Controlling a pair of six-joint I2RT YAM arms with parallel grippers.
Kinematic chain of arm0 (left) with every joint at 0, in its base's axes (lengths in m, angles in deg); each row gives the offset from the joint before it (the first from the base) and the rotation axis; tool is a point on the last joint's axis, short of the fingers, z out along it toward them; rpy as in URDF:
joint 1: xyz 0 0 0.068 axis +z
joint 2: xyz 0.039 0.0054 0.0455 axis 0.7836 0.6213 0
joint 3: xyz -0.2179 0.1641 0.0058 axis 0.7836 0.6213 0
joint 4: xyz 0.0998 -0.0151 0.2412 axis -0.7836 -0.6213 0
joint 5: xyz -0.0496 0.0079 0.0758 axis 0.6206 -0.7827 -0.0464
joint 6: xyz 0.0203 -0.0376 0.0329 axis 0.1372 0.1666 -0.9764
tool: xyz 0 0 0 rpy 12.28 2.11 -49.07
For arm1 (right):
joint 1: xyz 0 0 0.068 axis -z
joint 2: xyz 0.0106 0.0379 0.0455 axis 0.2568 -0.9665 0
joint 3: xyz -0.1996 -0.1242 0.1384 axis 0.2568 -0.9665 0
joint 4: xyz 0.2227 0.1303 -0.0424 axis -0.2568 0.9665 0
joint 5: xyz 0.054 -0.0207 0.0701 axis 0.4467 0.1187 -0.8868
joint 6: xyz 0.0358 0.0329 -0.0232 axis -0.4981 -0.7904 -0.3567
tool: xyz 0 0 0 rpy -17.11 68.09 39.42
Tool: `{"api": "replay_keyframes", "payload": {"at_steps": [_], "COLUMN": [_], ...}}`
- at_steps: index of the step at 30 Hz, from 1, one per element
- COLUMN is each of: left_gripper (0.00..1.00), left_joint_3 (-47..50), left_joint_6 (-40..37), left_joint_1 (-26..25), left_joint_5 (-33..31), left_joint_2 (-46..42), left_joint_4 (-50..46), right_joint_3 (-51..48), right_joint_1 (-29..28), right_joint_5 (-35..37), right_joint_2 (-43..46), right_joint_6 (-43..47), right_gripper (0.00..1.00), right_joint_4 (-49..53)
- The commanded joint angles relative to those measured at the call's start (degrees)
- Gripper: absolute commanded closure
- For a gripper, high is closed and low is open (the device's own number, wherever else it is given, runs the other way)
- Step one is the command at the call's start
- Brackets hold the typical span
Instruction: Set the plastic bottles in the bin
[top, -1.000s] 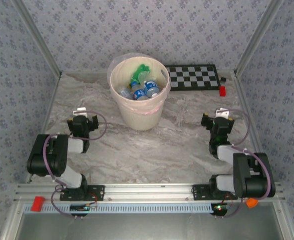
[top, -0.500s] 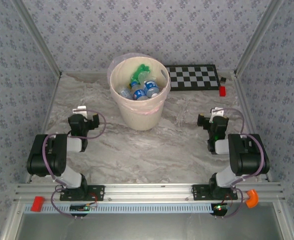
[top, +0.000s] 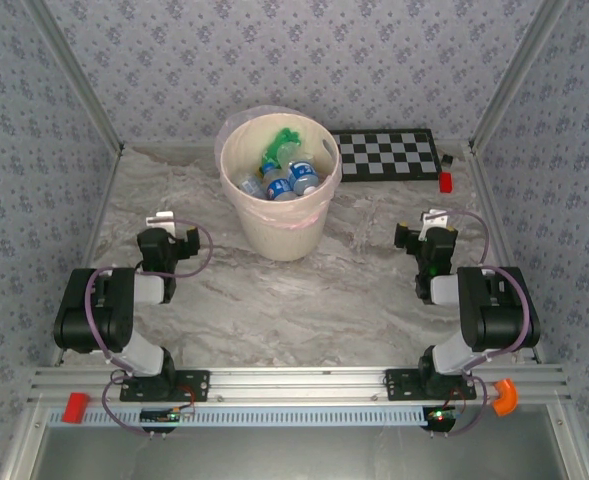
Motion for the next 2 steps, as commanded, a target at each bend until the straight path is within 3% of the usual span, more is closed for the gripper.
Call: {"api": "replay_keyframes", "payload": {"at_steps": [1, 2], "left_gripper": [0.00, 0.00], "left_joint_3": [-1.3, -1.3], "left_joint_6": [-0.1, -0.1], "left_joint_1": [0.6, 0.6], "left_joint_5": [0.9, 1.0], "left_joint_2": [-0.3, -0.3], "left_joint_4": [0.7, 0.8], "right_joint_3": [0.3, 0.3], "right_joint_1": [-0.2, -0.1], "right_joint_5": [-0.2, -0.4], "right_joint_2": [0.1, 0.1], "right_joint_6": [1.0, 1.0], "right_gripper": [0.00, 0.00], "right_joint_4": [0.8, 0.9]}}
